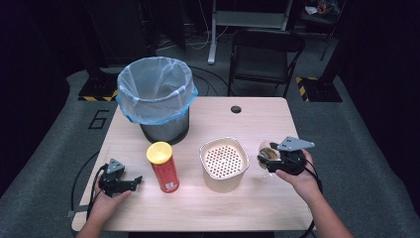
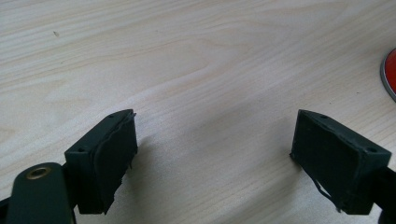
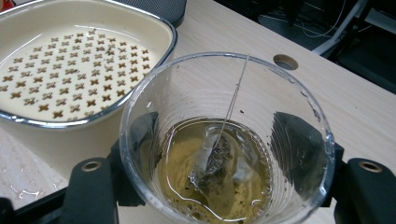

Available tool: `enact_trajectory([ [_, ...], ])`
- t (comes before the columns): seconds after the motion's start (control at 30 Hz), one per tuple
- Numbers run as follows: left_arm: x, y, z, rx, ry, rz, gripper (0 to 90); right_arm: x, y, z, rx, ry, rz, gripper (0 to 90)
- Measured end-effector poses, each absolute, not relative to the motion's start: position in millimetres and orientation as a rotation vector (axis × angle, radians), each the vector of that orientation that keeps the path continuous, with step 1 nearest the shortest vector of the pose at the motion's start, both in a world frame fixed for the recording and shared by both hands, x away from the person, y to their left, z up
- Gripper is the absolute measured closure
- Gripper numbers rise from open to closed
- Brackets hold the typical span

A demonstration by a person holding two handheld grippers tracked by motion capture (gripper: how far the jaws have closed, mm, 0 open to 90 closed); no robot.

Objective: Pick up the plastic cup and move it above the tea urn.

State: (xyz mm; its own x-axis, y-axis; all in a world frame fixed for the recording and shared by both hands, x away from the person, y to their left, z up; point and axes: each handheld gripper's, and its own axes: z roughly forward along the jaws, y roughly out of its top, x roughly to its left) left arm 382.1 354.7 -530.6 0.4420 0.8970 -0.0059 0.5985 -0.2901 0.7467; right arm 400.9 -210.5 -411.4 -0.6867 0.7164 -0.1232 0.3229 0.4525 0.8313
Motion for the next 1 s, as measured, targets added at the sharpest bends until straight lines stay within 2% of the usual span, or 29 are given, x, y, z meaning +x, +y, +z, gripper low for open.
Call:
enact_trajectory([
  [0.6,382,355,-531,2.006,1.252,0.554,13.7,436,-191,-382,0.735,2.303,1.105,33.5],
  [1.0,382,355,-531,2.007,1.252,0.554,13.7,474,-173,-363,0.649,2.303,1.101,34.2],
])
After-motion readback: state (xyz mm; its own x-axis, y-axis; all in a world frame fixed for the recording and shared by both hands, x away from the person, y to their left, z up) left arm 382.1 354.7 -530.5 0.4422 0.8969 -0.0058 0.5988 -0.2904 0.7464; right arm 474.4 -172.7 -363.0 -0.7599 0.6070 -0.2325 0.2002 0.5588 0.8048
